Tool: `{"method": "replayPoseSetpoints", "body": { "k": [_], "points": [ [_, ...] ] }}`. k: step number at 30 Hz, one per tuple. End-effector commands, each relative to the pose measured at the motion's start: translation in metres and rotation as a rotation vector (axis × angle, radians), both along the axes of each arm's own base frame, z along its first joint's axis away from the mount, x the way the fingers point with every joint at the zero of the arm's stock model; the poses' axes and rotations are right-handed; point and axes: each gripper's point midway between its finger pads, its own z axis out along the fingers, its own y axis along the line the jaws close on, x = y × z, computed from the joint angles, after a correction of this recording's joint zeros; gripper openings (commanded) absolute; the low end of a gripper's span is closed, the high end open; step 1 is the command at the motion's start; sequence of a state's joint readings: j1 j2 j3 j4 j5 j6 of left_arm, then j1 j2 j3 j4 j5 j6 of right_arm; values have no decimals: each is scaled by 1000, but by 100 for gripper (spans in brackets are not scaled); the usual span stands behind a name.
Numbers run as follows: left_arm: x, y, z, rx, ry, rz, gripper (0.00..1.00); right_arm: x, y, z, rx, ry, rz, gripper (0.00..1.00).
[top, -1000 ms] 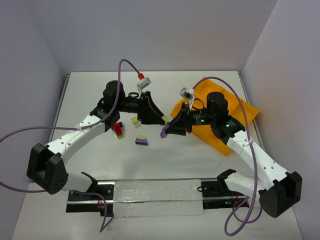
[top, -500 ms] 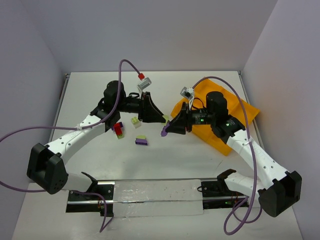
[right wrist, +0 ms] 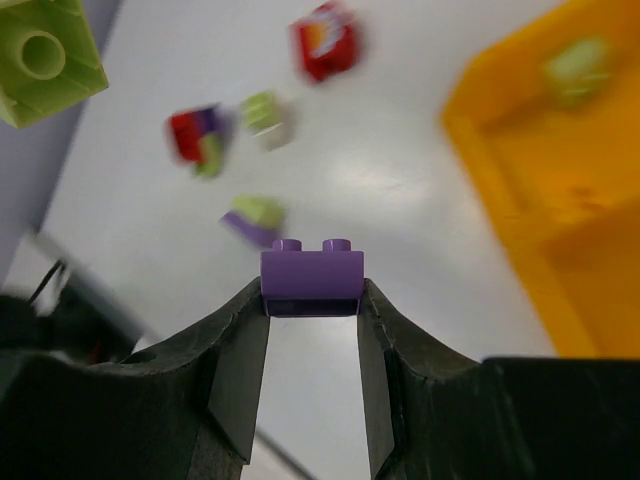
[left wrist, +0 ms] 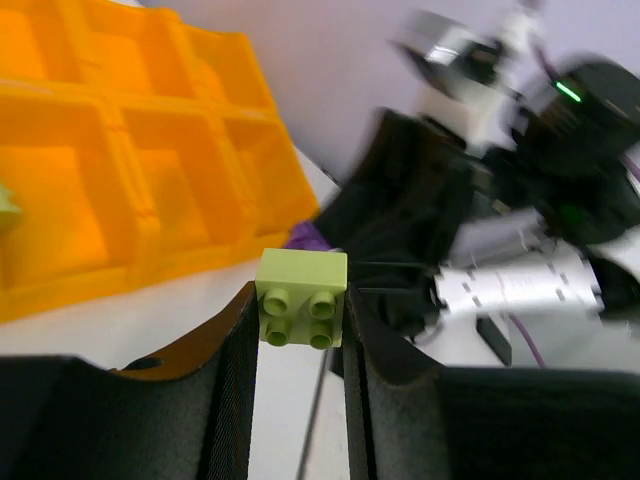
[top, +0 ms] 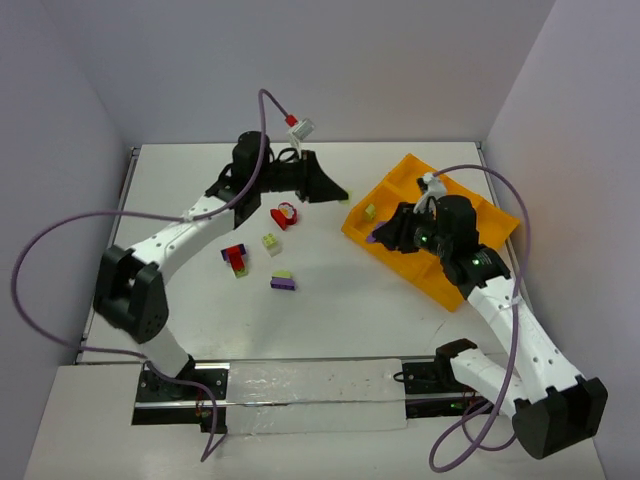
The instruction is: Sort the legos into containers by color
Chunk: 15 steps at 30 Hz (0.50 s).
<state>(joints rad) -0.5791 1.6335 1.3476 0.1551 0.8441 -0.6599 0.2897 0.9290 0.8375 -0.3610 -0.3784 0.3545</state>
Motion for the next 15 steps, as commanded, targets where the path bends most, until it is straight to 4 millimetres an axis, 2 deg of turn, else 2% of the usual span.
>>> {"method": "replayPoseSetpoints", "body": {
  "k": [1,3,7,9,11,15],
  "points": [
    [56,-28,-27,50,128,143,0,19,-88,17,-94,-92,-538,0],
    [73,-44,-47,99,173,174,0,13,-108,19,-100,-105,-642,0],
    [105,-69,-81,179,246,271,0,-3,-128,28,-60,-164,-746,0],
    [121,-86,-101,185,305,280,0,-7,-130,27,-60,-171,-748,0],
    [127,-96,-107,164,327,270,0,-9,-131,25,-69,-166,-749,0],
    [144,-116,-133,163,384,303,0,-11,-130,28,-67,-168,-740,0]
  ]
}}
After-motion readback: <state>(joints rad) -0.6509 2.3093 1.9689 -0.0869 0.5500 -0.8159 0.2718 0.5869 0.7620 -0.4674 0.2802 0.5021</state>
